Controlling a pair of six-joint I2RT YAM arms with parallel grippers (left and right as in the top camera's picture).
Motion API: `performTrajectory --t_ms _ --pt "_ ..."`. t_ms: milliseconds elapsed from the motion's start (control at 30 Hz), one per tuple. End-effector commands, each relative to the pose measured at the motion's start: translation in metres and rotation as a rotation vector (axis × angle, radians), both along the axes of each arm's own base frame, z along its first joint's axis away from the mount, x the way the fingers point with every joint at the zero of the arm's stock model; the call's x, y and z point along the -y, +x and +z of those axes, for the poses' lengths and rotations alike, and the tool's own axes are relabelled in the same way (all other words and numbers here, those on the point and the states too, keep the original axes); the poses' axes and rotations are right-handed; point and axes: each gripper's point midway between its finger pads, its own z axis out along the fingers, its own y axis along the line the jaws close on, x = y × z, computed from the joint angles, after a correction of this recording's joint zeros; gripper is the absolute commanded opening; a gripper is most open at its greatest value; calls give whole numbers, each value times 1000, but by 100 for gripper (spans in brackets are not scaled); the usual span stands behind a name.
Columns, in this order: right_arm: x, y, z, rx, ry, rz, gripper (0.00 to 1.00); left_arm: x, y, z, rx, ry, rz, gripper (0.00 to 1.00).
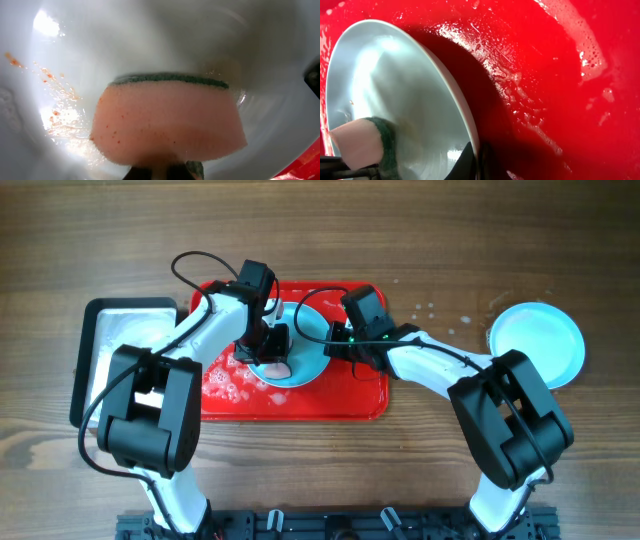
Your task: Clean dirty plates on tray and stack at the side
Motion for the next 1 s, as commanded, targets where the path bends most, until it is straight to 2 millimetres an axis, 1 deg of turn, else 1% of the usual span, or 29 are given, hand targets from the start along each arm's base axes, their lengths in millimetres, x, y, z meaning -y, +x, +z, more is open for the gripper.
performTrajectory --t_ms 0,33,67,167,200,233,300,333,400,467,533,567,633,700,800,900,967 --pt "6 -13 -20 -108 -8 -56 4 -16 -7 -12 -31 79 -11 4" --pt "8 -12 -21 -113 -11 -62 4 -18 -8 -9 -42 83 -7 4" --pt "12 -12 -21 -121 -14 -71 4 -24 -8 -3 -53 113 32 4" --pt "17 -14 -24 -148 -18 -96 4 -67 -4 10 -37 342 215 4" --pt "17 -14 -24 -151 -15 -93 4 -81 -1 12 -9 418 247 4" --pt "16 -15 -23 -151 -13 -87 4 -89 2 14 15 468 266 4" --pt "16 -15 -23 -153 -10 -85 4 -100 16 15 92 529 307 4" --pt "16 -15 -23 -153 -10 -85 4 -99 27 14 137 519 319 4" --pt "16 -15 -23 -152 -11 -84 4 -91 48 11 221 470 341 4" --pt "16 -15 -23 -149 -14 -76 4 -77 63 6 269 410 345 4" --pt "16 -16 -24 -150 -16 -75 4 -62 70 -1 277 346 336 4" --pt "16 -16 -24 -149 -17 -72 4 -49 71 -7 266 295 314 4" --pt "16 -16 -24 -148 -17 -70 4 -25 64 -18 219 207 226 4" --pt "16 -16 -24 -148 -17 -69 4 4 50 -25 160 93 92 4" --pt "15 -16 -23 -144 -15 -67 4 47 25 -18 93 -124 -130 4" --pt "15 -16 -23 -144 -16 -65 4 71 9 -7 53 -292 -222 4" --pt "14 -17 -23 -144 -13 -56 5 75 3 -2 29 -345 -239 4"
